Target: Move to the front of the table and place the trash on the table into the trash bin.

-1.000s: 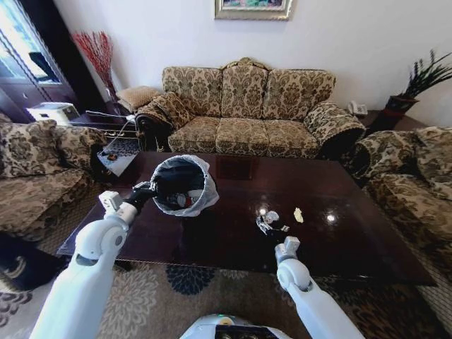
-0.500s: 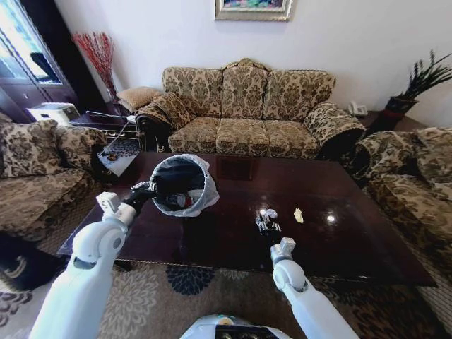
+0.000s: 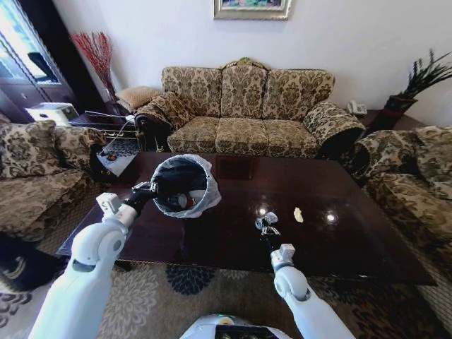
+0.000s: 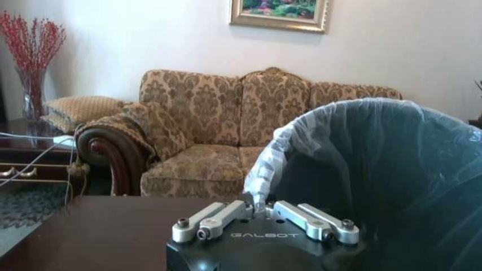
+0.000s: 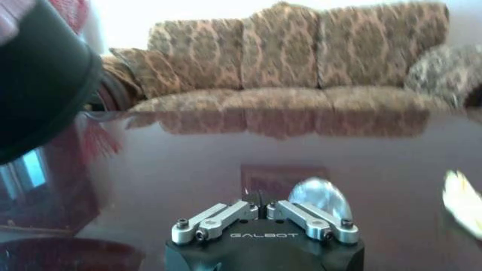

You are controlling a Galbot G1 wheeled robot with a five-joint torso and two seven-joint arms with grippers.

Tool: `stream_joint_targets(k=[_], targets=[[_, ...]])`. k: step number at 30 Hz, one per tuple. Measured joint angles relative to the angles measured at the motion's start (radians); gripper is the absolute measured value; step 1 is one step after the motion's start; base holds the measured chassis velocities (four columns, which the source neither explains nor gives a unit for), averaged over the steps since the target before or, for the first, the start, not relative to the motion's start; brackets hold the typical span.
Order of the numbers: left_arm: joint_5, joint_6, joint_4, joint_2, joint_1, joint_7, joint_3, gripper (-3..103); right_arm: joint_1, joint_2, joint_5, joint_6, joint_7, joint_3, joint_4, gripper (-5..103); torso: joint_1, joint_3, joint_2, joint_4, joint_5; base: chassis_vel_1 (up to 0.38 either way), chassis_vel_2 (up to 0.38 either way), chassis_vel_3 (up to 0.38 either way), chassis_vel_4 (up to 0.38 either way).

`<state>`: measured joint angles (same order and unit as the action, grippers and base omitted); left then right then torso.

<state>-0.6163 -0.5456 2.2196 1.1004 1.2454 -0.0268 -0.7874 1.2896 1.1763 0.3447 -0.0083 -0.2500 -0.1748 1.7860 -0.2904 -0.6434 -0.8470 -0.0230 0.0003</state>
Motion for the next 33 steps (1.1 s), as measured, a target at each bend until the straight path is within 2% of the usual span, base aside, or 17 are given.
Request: stream_joint_targets(k=[8,13,17,18,20,21,23,25,26,29,31,32,33], targets=[[-0.004,0.000,0.003,-0.004,0.006,-0.002,-0.007,0,-0.007,-0.001,-0.060,0.034,0.026,0.003,0.018,0,0.000,0.000,0.000,0.0003,-0.0002,0.000,0.000,0.000,0.000],[-0.004,0.000,0.004,-0.002,0.006,-0.002,-0.007,0,0.017,-0.015,-0.075,-0.004,0.039,0.001,0.047,-2,0.000,0.001,0.000,0.0002,-0.0001,0.000,0.000,0.000,0.000],[-0.004,0.000,0.004,-0.005,0.006,-0.007,-0.007,0,0.069,-0.046,-0.120,-0.061,0.116,-0.045,0.078,20,0.000,0.001,-0.001,0.0007,-0.0003,0.000,0.000,0.000,0.000],[-0.004,0.000,0.004,-0.005,0.006,-0.007,-0.007,0,0.069,-0.046,-0.120,-0.061,0.116,-0.045,0.078,20,0.000,0.001,-0.001,0.0007,-0.0003,0.000,0.000,0.000,0.000],[-0.004,0.001,0.003,-0.004,0.005,-0.008,-0.007,0,0.073,-0.049,-0.130,-0.061,0.122,-0.060,0.080,31,0.001,0.001,-0.001,0.0006,-0.0003,0.000,0.000,0.000,0.000],[-0.004,0.001,0.003,-0.004,0.005,-0.008,-0.007,0,0.073,-0.049,-0.130,-0.061,0.122,-0.060,0.080,31,0.001,0.001,-0.001,0.0006,-0.0003,0.000,0.000,0.000,0.000],[-0.004,0.001,0.000,-0.001,0.004,-0.009,-0.006,0,0.060,-0.048,-0.130,-0.063,0.125,-0.062,0.065,41,0.001,0.001,-0.001,0.0005,-0.0003,0.000,0.000,0.000,0.000],[-0.004,0.001,0.000,0.000,0.004,-0.009,-0.005,0,0.051,-0.046,-0.128,-0.065,0.125,-0.060,0.054,41,0.001,0.001,-0.001,0.0004,-0.0003,0.000,0.000,0.000,0.000],[-0.004,0.002,-0.002,0.000,0.003,-0.009,-0.005,0,0.036,-0.043,-0.118,-0.075,0.125,-0.051,0.038,52,0.000,0.001,-0.001,0.0004,-0.0002,0.000,0.000,0.000,0.000],[-0.003,0.002,-0.004,0.000,0.003,-0.010,-0.005,0,0.021,-0.041,-0.100,-0.090,0.126,-0.041,0.021,58,0.000,0.001,-0.001,0.0005,-0.0002,0.000,0.000,0.000,0.000],[-0.003,0.003,-0.006,0.001,0.003,-0.010,-0.005,0,-0.001,-0.035,-0.080,-0.105,0.128,-0.029,-0.010,69,0.000,0.001,-0.001,0.0003,-0.0002,0.000,0.000,0.000,0.000],[-0.003,0.003,-0.006,0.001,0.003,-0.010,-0.005,0,-0.001,-0.035,-0.080,-0.105,0.128,-0.029,-0.010,69,0.000,0.001,-0.001,0.0003,-0.0002,0.000,0.000,0.000,0.000],[-0.003,0.004,-0.007,0.002,0.003,-0.011,-0.006,0,-0.006,-0.033,-0.076,-0.108,0.131,-0.025,-0.020,74,0.000,0.001,-0.001,0.0003,-0.0002,0.000,0.000,0.000,0.000]])
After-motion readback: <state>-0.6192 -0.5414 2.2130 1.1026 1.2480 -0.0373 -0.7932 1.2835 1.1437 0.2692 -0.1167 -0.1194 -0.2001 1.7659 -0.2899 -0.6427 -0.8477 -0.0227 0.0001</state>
